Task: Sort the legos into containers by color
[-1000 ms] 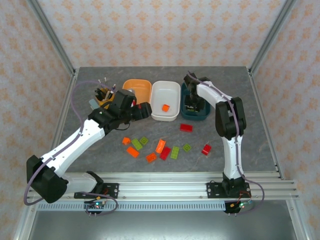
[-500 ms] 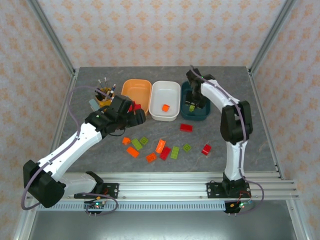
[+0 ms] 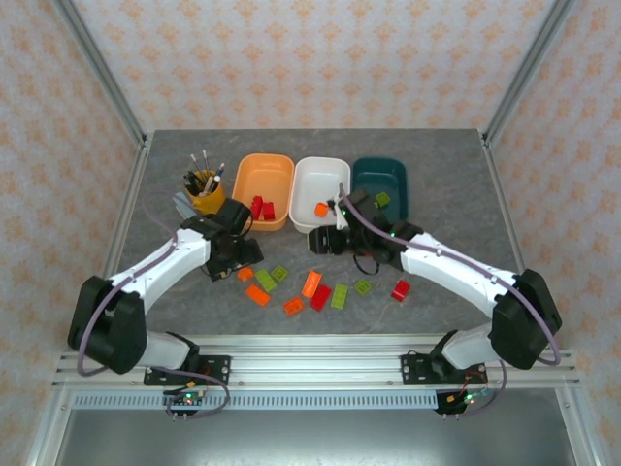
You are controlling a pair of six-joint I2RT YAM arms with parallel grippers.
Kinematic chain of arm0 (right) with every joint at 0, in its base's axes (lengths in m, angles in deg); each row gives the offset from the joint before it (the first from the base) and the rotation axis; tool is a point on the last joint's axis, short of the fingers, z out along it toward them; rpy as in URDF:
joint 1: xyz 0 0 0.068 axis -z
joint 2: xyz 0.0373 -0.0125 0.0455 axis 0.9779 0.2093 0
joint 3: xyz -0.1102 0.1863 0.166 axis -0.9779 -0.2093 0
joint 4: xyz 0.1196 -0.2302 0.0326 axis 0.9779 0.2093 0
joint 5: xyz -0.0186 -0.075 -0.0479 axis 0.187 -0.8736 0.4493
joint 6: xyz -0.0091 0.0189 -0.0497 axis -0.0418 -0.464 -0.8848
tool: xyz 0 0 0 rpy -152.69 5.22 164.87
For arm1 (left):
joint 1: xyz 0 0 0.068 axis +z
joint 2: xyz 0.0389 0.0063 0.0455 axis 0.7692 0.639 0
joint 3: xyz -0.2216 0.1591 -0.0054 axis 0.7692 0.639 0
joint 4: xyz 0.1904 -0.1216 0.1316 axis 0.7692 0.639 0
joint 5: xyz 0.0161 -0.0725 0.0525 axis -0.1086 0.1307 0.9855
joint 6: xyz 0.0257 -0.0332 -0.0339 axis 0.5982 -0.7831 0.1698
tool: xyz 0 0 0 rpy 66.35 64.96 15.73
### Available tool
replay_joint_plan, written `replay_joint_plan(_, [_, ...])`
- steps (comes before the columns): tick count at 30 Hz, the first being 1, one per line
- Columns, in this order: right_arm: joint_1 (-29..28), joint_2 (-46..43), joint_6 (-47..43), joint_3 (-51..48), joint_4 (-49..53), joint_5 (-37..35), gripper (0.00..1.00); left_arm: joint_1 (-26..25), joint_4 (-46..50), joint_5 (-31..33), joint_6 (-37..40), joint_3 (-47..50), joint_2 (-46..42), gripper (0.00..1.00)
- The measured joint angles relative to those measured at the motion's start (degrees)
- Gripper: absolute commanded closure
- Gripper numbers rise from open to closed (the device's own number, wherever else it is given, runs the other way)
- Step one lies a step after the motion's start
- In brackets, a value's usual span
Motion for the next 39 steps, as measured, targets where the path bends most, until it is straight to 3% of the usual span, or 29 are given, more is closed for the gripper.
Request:
replay_joint_plan(4, [-1.2, 0.0, 0.4, -1.0, -0.7, 0.2, 0.39, 0.4, -2.6, -1.1, -2.6, 0.9, 3.7, 0.14])
replay_joint_plan(17, [-1.2, 0.0, 0.4, -1.0, -1.3, 0.2, 0.4, 0.6, -8.2, -1.2, -21.1, 4.8, 4.1, 0.24])
replay_joint_plan(28, [-1.2, 0.3, 0.4, -1.0, -1.2, 0.1, 0.4, 0.6, -9.1, -1.4, -24.7, 5.7, 6.9, 0.37])
replay_joint_plan(39, [-1.2, 1.2, 0.7, -1.0, -1.9, 0.6, 0.4, 0.7, -8.2, -1.3, -25.7, 5.7, 7.8, 0.62])
